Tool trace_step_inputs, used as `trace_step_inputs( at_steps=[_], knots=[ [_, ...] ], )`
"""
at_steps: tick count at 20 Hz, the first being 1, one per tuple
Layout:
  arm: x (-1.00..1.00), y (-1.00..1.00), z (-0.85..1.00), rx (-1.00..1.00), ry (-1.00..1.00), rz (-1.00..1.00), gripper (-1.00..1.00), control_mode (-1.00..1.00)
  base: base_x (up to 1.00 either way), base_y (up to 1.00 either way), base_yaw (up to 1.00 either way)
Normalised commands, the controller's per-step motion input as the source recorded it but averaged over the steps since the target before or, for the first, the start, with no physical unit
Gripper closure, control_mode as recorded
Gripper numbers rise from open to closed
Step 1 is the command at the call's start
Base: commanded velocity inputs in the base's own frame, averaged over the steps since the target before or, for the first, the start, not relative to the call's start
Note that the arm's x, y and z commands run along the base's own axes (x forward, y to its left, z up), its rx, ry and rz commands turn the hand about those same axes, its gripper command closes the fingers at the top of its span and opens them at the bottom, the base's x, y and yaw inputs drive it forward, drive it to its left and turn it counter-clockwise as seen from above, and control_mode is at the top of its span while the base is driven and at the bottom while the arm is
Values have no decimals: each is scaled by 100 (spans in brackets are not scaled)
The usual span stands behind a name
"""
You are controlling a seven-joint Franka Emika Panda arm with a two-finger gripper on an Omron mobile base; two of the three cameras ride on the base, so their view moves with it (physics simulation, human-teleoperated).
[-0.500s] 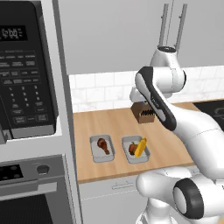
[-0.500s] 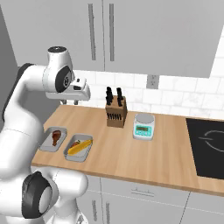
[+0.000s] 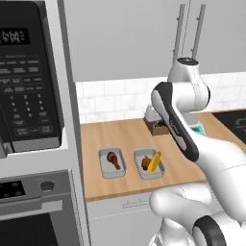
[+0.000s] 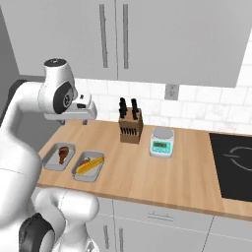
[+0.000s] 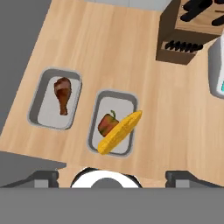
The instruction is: Take the meat container that has the chicken drumstick and place it on the second highest rack of the freezer. Then take the vegetable container that has the bell pepper and corn and place it on the highest rack of the freezer.
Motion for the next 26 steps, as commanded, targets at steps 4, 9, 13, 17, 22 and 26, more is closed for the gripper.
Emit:
trace_step_inputs(
  at_steps=[4, 9, 13, 17, 22, 26],
  knots=[
    [-2, 32, -59, -12, 9, 18, -100, -100, 0, 0, 0],
    [28, 47, -57, -11, 16, 22, -100, -100, 0, 0, 0],
    [41, 36, -59, -5, 18, 19, -100, -100, 0, 0, 0],
    [4, 21, -62, -3, 3, 20, -100, -100, 0, 0, 0],
    [0, 21, -64, 2, 7, 12, -100, -100, 0, 0, 0],
    [0, 33, -50, 2, 6, 9, -100, -100, 0, 0, 0]
  ],
)
